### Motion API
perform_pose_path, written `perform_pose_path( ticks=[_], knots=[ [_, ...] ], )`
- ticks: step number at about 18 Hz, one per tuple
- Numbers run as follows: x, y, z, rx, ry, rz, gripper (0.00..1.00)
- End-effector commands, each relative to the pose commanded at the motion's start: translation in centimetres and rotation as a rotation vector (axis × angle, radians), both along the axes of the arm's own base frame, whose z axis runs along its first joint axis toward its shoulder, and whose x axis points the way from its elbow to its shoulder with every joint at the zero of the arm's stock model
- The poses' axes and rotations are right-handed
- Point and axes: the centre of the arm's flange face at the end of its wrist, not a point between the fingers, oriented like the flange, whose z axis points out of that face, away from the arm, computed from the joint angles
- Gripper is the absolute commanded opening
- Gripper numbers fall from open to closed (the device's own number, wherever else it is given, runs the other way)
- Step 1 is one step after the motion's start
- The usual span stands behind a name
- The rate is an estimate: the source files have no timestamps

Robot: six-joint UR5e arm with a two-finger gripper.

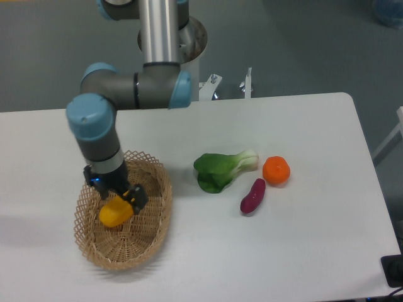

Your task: Place the mango in the basket

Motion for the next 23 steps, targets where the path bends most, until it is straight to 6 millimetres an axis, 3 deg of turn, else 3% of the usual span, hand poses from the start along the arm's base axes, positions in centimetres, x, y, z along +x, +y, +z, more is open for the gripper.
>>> perform_pose_path(
  ticks=[2,8,17,23],
  knots=[
    [-1.9,-0.5,0.6,0.007,0.014,0.022,1.00],
    [-9.5,-3.4,7.2,0.081,0.083,0.106,1.00],
    [-18.0,-12.2,13.9,-0.114,0.087,-0.163,1.00],
    [-22.4,-16.0,15.8,-0.112,0.077,-0.209,1.00]
  ],
)
